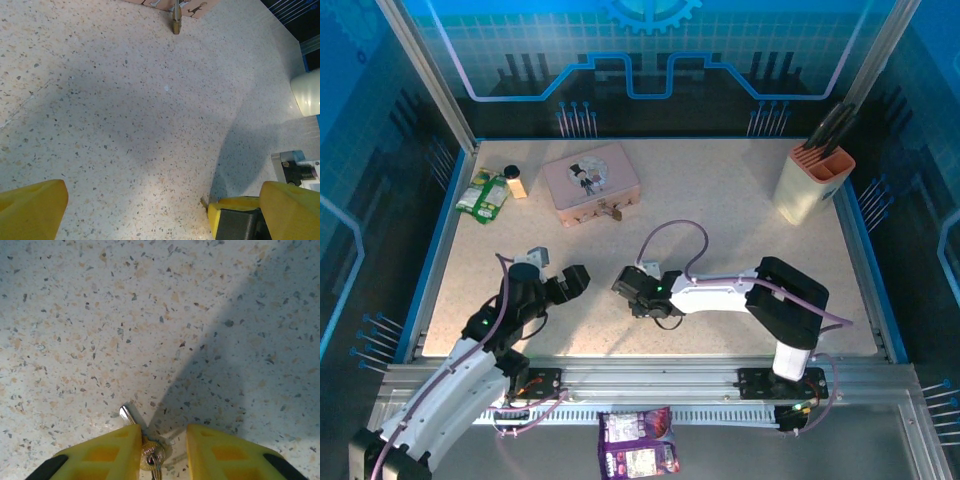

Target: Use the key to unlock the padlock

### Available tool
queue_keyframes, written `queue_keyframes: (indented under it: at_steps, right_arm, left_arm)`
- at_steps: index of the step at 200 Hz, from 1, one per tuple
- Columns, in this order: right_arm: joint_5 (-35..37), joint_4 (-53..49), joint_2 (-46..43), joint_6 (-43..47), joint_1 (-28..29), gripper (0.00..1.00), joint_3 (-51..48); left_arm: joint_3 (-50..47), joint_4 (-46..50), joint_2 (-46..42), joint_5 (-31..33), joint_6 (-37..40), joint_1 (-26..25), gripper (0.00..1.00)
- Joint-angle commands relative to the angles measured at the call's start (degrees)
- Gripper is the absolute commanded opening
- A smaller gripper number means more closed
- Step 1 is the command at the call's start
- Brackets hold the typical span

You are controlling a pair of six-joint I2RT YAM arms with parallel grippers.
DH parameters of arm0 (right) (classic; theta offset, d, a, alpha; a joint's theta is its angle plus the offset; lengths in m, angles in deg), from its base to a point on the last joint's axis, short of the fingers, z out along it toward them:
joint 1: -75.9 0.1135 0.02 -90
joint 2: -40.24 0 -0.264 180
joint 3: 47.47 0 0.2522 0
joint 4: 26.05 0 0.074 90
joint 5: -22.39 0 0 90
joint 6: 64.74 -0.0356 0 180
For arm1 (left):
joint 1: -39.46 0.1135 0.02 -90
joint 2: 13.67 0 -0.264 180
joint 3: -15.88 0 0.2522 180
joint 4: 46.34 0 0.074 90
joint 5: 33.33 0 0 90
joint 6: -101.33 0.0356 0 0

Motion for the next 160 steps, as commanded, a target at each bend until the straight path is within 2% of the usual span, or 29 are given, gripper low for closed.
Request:
queue_keyframes:
  at_steps: [1,82,103,148,160]
  right_arm:
    - [-1.0,-5.9,3.2,-1.4,2.4,0.30,1.1]
    - [-0.4,-11.5,4.1,-2.7,5.3,0.27,3.1]
    - [-1.4,-11.4,4.4,-2.8,5.6,0.22,3.2]
    - [-0.6,-11.8,3.5,-2.9,5.9,0.01,3.9]
    - [0.8,-10.4,1.1,-3.0,6.0,0.00,2.2]
  left_arm:
    - [1.0,2.1,-1.8,1.7,2.0,-0.2,0.99]
    - [0.4,5.1,-6.3,3.7,4.0,-0.2,0.99]
    - [0.2,5.5,-7.2,4.1,4.5,-0.2,0.99]
    - [0.2,5.5,-7.3,4.2,4.8,-0.2,0.99]
    - [-0.1,5.1,-7.0,3.5,3.9,-0.1,0.99]
